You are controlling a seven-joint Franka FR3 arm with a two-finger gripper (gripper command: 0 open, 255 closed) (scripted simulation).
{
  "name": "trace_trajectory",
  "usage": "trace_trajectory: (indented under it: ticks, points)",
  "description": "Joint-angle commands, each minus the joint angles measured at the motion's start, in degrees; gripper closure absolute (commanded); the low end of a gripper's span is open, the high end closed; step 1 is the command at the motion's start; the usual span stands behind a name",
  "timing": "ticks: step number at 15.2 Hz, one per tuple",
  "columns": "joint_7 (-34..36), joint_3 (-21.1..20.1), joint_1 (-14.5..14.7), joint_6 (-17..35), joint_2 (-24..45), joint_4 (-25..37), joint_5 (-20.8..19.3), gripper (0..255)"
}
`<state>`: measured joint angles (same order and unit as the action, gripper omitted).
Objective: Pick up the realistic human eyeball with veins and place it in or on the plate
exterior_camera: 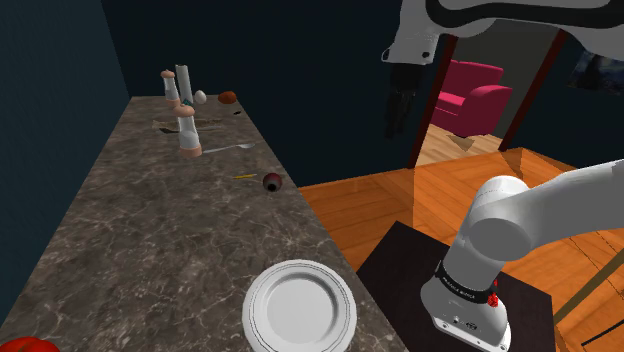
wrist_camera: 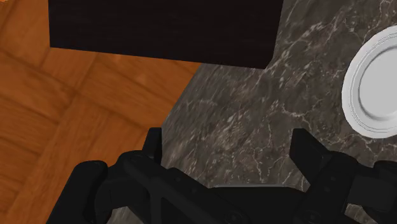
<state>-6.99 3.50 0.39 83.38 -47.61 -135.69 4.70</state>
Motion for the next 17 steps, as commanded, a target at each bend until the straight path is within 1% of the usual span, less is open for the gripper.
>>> trace_trajectory:
  ticks: [1, 5, 9, 13, 17]
  points:
    - [0.0, 0.0, 0.0, 0.0, 0.0, 0.0, 0.0, 0]
    - [4.3, -3.8, 0.3, 8.8, 3.4, -2.8, 2.0, 0]
    - [8.6, -7.5, 0.5, 17.5, 8.3, -4.2, 3.4, 0]
    - [13.0, -11.0, 0.5, 26.1, 14.6, -4.0, 3.9, 0]
    - [17.8, -14.5, -0.1, 34.1, 21.9, -2.3, 3.2, 0]
